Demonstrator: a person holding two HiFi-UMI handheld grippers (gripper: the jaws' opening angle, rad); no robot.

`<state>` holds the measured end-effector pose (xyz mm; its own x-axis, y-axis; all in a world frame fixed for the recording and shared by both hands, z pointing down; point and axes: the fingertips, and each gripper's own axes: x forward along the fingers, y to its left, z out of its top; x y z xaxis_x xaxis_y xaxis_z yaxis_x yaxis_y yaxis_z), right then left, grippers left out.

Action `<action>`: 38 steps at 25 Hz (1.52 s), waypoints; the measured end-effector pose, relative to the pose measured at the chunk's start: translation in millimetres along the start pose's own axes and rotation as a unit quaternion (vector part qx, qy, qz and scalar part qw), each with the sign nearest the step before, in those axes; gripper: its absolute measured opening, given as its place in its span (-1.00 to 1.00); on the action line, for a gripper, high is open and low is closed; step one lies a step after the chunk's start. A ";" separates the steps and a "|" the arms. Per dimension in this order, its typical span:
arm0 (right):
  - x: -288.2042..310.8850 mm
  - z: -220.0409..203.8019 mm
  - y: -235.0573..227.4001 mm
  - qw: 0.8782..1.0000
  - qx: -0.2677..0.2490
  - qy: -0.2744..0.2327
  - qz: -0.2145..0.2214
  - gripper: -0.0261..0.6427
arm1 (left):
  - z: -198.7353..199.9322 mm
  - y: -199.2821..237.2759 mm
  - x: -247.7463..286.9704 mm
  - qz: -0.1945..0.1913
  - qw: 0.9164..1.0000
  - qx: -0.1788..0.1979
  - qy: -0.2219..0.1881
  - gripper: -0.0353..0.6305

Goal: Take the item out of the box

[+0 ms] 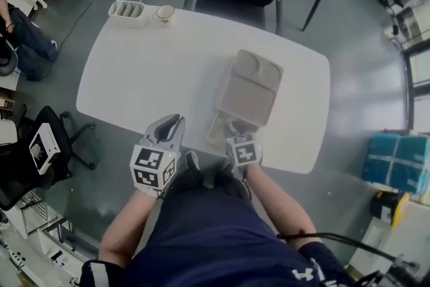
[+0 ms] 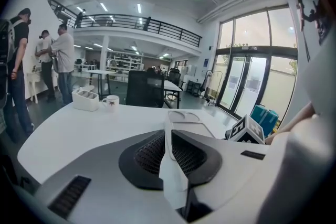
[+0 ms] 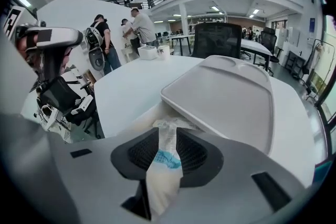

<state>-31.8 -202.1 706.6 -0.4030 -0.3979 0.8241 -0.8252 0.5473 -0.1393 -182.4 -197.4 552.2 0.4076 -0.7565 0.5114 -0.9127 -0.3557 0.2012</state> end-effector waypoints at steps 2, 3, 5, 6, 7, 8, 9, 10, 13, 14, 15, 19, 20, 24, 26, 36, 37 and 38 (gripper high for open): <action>8.1 -3.4 -0.2 1.000 0.008 0.009 -0.004 -0.57 | -4.1 10.3 -1.2 0.001 1.000 -0.006 0.006 -0.71; 11.1 -4.5 -1.3 1.000 0.009 0.013 -0.007 -0.61 | -5.4 14.6 -1.2 0.002 1.000 -0.008 0.009 -0.71; 13.8 -9.6 -5.2 1.000 0.013 0.024 -0.013 -0.74 | -6.9 20.4 -0.1 0.003 1.000 -0.009 0.015 -0.71; 14.2 -13.0 -7.0 0.999 0.016 0.029 -0.016 -0.84 | -6.9 22.3 0.8 0.002 1.000 -0.009 0.016 -0.71; 14.1 -15.6 -7.5 0.999 0.019 0.033 -0.018 -0.86 | -6.5 24.0 2.0 0.001 1.000 -0.008 0.016 -0.72; 13.7 -16.6 -6.9 0.999 0.023 0.035 -0.018 -0.86 | -5.7 25.3 3.7 -0.001 1.000 -0.006 0.016 -0.72; 13.0 -16.4 -5.9 0.999 0.025 0.034 -0.018 -0.87 | -4.7 26.0 5.8 -0.004 1.000 -0.004 0.016 -0.72; 11.9 -15.8 -5.2 0.999 0.027 0.033 -0.017 -0.87 | -3.5 25.8 8.3 -0.008 1.000 -0.002 0.016 -0.72; 5.7 -15.1 -2.3 0.999 0.033 0.030 -0.009 -0.87 | 1.9 19.7 15.7 -0.021 1.000 0.004 0.013 -0.73; 2.2 -13.4 0.0 0.999 0.036 0.024 -0.003 -0.87 | 3.9 16.1 17.7 -0.025 1.000 0.006 0.011 -0.73; -2.0 -10.8 2.5 0.999 0.039 0.017 0.003 -0.87 | 5.7 12.0 19.7 -0.030 0.999 0.007 0.010 -0.73; -20.3 -7.1 8.4 0.999 0.041 0.000 0.012 -0.87 | 10.5 -4.4 25.3 -0.047 0.999 0.015 0.006 -0.73; -24.9 -7.1 10.3 0.999 0.039 -0.003 0.014 -0.87 | 11.3 -8.4 26.0 -0.050 0.999 0.017 0.005 -0.73; -43.0 -4.2 18.3 0.999 0.031 -0.017 0.024 -0.88 | 14.1 -23.5 28.6 -0.060 0.998 0.022 0.000 -0.73; -51.7 -1.3 19.9 0.999 0.026 -0.027 0.025 -0.88 | 15.4 -29.5 28.9 -0.063 0.998 0.023 -0.002 -0.73; -103.4 43.7 6.2 0.994 0.003 -0.113 0.003 -0.88 | 29.5 -37.8 21.4 -0.054 0.998 0.025 -0.027 -0.73; -109.9 51.2 3.3 0.992 0.003 -0.125 0.002 -0.88 | 34.8 -37.1 19.7 -0.051 0.998 0.026 -0.032 -0.73; -116.3 59.1 0.8 0.990 0.005 -0.139 0.003 -0.88 | 41.1 -36.2 17.5 -0.049 0.998 0.026 -0.039 -0.73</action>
<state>-8.9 -198.9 578.1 -0.4996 -0.5829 0.6408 -0.8261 0.5433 -0.1498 -141.0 -220.2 519.5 0.4972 -0.7569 0.4241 -0.8667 -0.4561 0.2021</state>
